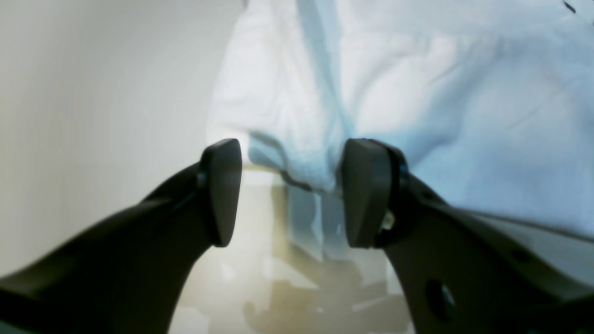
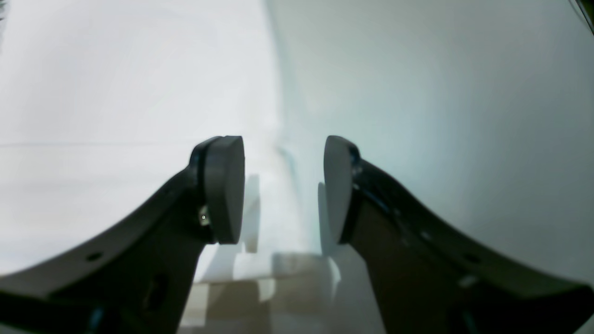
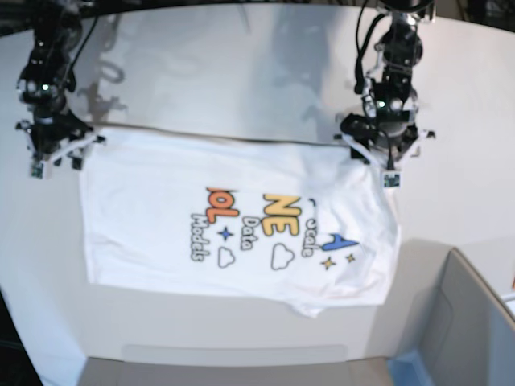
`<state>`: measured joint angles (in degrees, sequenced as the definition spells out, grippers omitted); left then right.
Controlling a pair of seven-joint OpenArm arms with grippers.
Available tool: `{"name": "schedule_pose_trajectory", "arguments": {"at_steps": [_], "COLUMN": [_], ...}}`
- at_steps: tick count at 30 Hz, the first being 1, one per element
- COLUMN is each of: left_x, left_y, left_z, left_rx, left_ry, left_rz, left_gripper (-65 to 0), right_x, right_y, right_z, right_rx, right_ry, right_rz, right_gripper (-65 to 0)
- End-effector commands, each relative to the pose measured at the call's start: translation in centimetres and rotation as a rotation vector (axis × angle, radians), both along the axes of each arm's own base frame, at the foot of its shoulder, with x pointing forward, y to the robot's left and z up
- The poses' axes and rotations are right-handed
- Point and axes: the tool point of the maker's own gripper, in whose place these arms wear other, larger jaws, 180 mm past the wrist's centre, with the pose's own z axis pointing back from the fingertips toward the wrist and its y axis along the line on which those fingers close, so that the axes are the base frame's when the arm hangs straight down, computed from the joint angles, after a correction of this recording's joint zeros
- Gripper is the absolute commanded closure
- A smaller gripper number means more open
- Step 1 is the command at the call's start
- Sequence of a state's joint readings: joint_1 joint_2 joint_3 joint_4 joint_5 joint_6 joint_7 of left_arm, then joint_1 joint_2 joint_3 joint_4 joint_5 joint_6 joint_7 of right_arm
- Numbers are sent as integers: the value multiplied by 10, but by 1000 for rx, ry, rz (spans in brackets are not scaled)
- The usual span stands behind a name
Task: Layout the t-shirt on the table in an organized manner, then fold the t-shirt properly
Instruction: 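Grasp the shirt collar edge with both grippers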
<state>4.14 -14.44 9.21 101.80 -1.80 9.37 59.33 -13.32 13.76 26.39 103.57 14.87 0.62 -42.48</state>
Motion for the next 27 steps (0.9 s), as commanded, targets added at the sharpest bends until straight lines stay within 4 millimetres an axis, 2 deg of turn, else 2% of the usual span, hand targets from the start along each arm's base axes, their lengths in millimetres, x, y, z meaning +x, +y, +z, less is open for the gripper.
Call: {"name": "schedule_pose_trajectory", "arguments": {"at_steps": [1,5,10,13,15,19,24,27], "left_x": [12,12,12,11,10,9,8,7], "left_y": [5,4,8,21,32,43,53,59], "left_z": [15,15,15,18,20,22,24,26], "left_rx": [14,13,14,4,-3,10,39,59], "left_ry": [-60,-60,-61,-72,-80,-84,-81,-80], "left_rz": [5,5,16,71,115,137,134,128], "left_gripper": [-303,-245,-166,-116,-91,-86,-86,-86], "right_x": [9,12,18,22,27,25,20,18], "right_y": [6,36,81,91,89,78,65,53], "right_z": [18,14,-16,-36,-47,-74,-90,-91], "right_rx": [-14,0,43,59,66,76,74,56], "right_ry": [-61,-50,23,75,87,123,172,179], "right_rz": [30,114,228,252,244,206,174,159], "right_gripper": [-280,-280,-280,-280,-280,-280,-280,-280]}}
